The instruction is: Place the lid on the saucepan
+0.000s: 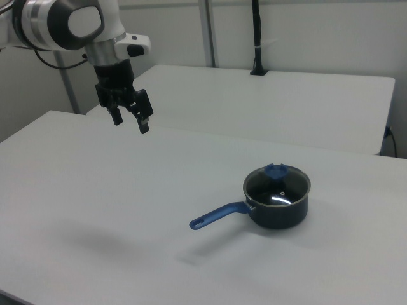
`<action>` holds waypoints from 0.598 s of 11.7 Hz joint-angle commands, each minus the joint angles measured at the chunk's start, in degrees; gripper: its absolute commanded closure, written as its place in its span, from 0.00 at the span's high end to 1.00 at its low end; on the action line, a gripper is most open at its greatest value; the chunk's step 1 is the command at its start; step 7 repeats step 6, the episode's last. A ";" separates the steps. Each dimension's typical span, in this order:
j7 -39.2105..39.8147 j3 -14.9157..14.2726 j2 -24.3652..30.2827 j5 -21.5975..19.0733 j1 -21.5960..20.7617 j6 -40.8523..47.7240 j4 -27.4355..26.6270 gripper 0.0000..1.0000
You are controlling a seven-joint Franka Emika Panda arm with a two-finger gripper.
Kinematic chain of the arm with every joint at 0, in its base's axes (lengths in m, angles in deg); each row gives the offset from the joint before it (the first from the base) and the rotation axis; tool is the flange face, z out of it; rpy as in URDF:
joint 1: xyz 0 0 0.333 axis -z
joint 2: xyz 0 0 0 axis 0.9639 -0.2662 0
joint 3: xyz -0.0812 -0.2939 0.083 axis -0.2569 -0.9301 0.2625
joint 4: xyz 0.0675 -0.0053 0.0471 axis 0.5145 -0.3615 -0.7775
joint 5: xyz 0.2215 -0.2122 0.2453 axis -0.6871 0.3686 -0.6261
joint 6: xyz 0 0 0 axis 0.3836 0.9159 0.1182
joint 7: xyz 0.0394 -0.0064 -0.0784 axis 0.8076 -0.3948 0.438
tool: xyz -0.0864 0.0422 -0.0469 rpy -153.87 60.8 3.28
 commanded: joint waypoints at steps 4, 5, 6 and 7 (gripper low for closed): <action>11.70 -3.77 1.55 -0.68 -0.57 -2.32 0.08 1.00; 11.70 -3.78 1.55 -0.60 -0.66 -2.32 0.09 1.00; 11.88 -3.78 1.63 -0.59 -0.66 -2.05 0.09 1.00; 11.88 -3.78 1.63 -0.59 -0.66 -2.05 0.09 1.00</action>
